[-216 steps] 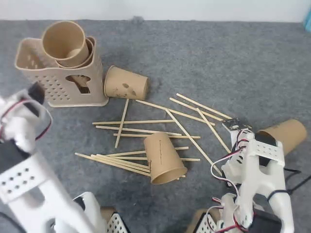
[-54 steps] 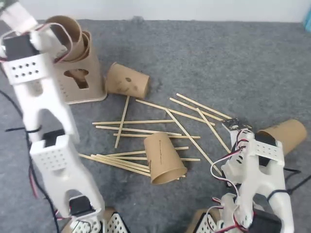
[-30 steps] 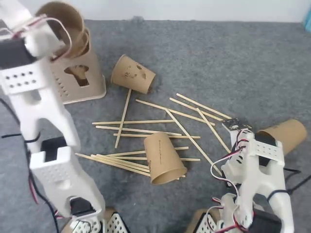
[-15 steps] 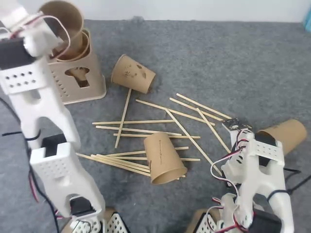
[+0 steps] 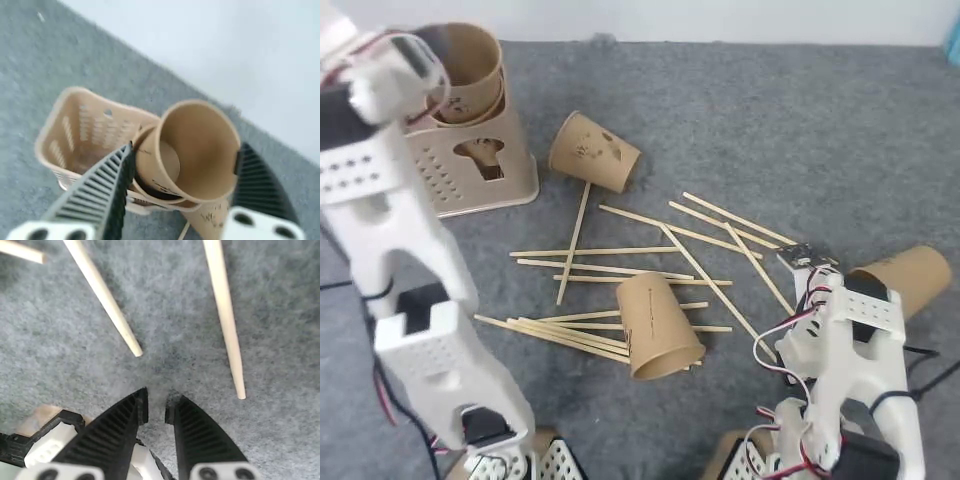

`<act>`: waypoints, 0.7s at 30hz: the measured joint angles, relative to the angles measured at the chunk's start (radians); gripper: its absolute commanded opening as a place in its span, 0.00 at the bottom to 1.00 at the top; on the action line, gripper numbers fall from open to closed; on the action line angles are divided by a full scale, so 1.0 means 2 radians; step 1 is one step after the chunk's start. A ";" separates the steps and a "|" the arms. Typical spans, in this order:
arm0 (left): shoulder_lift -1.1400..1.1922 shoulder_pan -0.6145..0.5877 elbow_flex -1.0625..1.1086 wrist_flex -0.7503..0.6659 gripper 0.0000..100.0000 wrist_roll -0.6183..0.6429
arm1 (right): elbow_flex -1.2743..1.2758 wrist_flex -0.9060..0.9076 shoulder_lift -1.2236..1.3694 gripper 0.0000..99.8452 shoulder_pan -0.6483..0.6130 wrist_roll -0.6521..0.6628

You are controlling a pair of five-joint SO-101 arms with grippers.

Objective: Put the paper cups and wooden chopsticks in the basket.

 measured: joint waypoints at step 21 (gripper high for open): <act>-0.015 0.048 0.053 -0.164 0.01 0.002 | 0.000 0.000 0.000 0.07 0.000 0.015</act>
